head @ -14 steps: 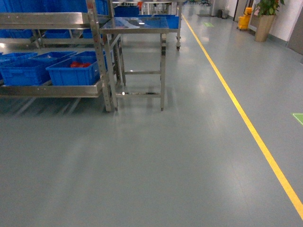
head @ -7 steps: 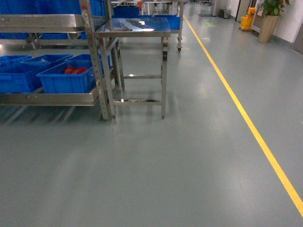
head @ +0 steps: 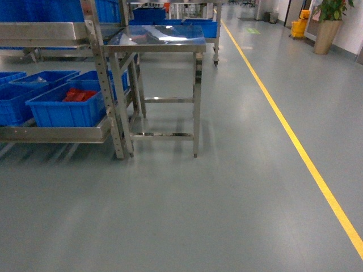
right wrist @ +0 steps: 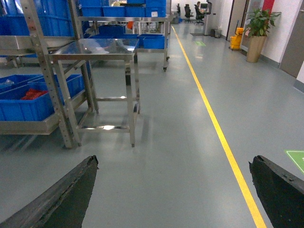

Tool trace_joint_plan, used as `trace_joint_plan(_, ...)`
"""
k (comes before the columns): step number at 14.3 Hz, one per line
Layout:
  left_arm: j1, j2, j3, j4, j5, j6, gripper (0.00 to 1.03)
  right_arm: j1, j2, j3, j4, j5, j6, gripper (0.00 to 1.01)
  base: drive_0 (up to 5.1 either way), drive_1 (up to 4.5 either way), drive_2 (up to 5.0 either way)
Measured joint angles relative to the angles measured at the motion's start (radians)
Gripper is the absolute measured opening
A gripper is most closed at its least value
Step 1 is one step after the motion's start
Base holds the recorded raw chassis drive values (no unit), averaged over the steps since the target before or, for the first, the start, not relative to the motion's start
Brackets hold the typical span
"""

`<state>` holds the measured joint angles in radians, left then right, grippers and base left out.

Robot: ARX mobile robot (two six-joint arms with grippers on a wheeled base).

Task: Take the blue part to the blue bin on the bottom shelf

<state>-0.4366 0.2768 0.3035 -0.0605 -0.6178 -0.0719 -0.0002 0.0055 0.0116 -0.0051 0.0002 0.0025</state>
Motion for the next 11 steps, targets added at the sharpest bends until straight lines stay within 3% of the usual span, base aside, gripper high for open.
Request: trace_joint_plan(11,0.0,-0.001,0.0,-0.003,0.0,0.0,0.43,0.0,0.0,0.0,0.0,0.0,0.0,0.98,0.0,4.1,-4.0)
